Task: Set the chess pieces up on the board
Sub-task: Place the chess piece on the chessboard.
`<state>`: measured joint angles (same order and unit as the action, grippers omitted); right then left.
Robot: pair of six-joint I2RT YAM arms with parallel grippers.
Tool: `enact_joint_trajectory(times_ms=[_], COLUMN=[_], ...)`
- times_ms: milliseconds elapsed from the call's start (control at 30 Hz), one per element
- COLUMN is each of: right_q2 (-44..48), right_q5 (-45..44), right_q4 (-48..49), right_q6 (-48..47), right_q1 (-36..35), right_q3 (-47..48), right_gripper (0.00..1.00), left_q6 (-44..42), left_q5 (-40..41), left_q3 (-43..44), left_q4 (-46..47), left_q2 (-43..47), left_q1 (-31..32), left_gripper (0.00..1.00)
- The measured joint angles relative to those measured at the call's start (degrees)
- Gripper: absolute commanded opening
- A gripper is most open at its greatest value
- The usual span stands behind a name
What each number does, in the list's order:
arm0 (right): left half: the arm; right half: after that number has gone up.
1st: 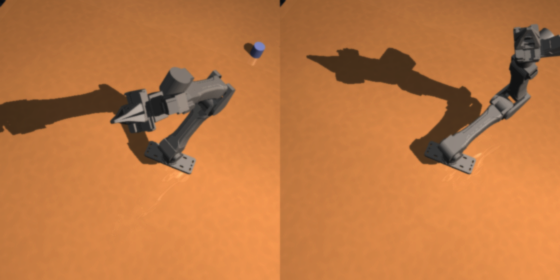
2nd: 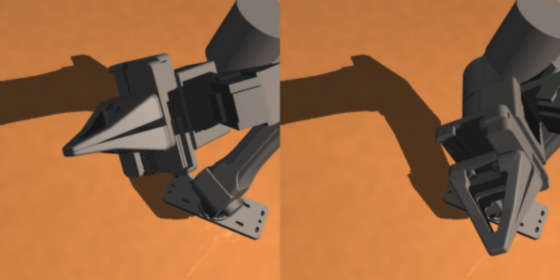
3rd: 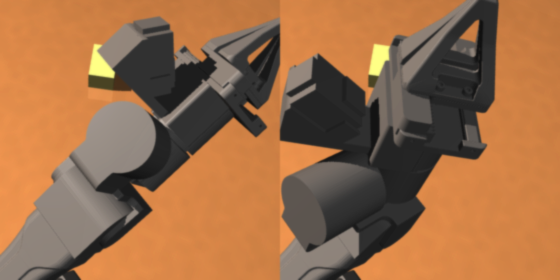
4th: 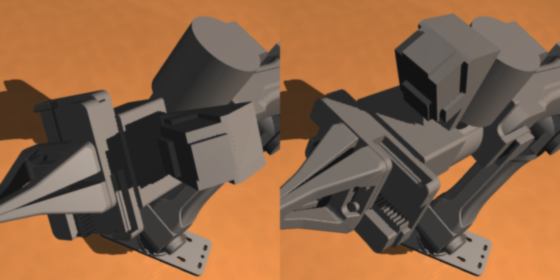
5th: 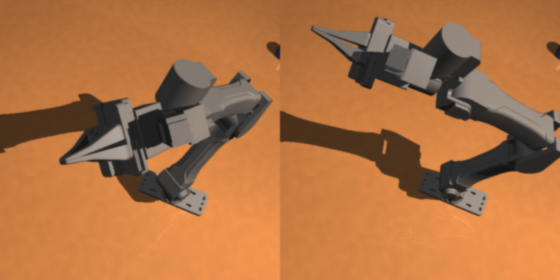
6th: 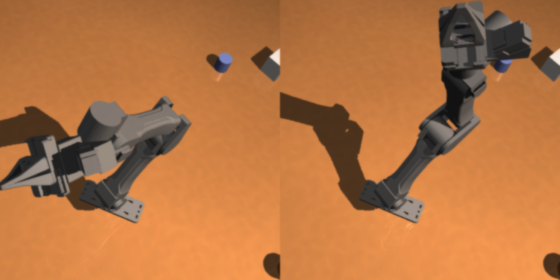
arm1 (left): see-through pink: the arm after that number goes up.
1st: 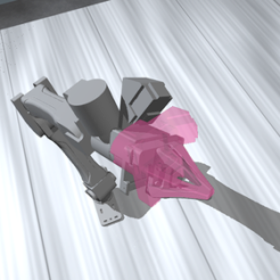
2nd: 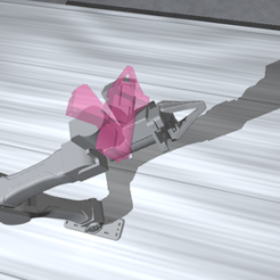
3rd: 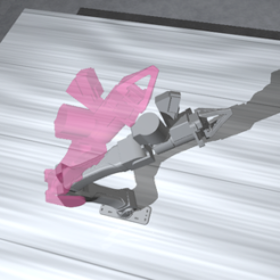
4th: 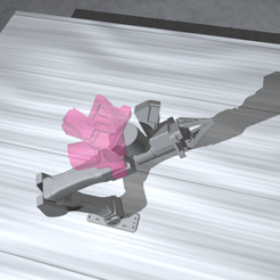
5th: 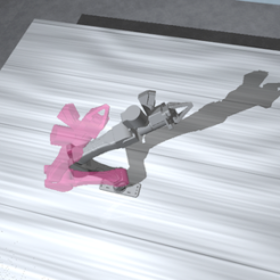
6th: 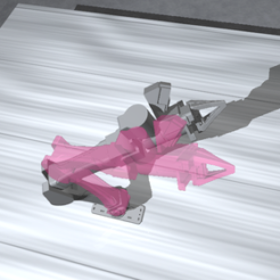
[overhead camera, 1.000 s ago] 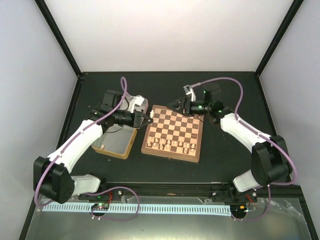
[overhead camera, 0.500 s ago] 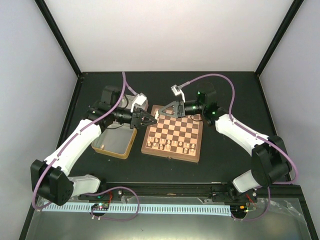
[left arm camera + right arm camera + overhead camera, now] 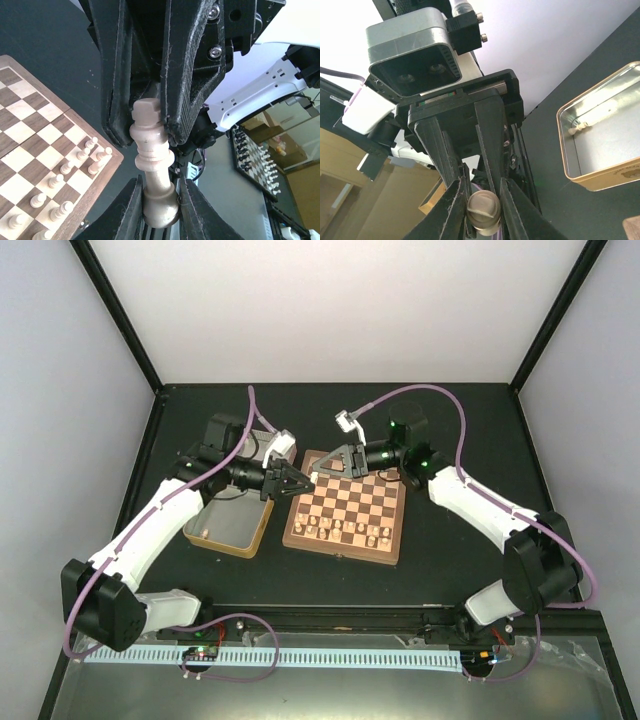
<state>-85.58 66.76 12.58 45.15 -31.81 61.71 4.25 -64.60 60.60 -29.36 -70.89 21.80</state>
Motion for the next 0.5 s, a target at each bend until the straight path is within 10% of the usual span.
enact_joint_trajectory(times_ms=[267,500], right_q2=[0.00,1.42], right_q5=[-0.74,-6.64], right_q4=[-5.33,-11.02], right_q6=[-4.02,-8.61], right_q1=[-0.57,-1.44], right_q3=[1.60,1.60], right_gripper=[0.06,0.03], left_q6=[-0.04,0.57], left_q5=[0.39,4.15], left_q3=[0.00,0.00], left_q4=[-1.11,-1.16], left_q2=[0.00,0.09], left_q1=[0.04,0.07], left_gripper=[0.23,0.73])
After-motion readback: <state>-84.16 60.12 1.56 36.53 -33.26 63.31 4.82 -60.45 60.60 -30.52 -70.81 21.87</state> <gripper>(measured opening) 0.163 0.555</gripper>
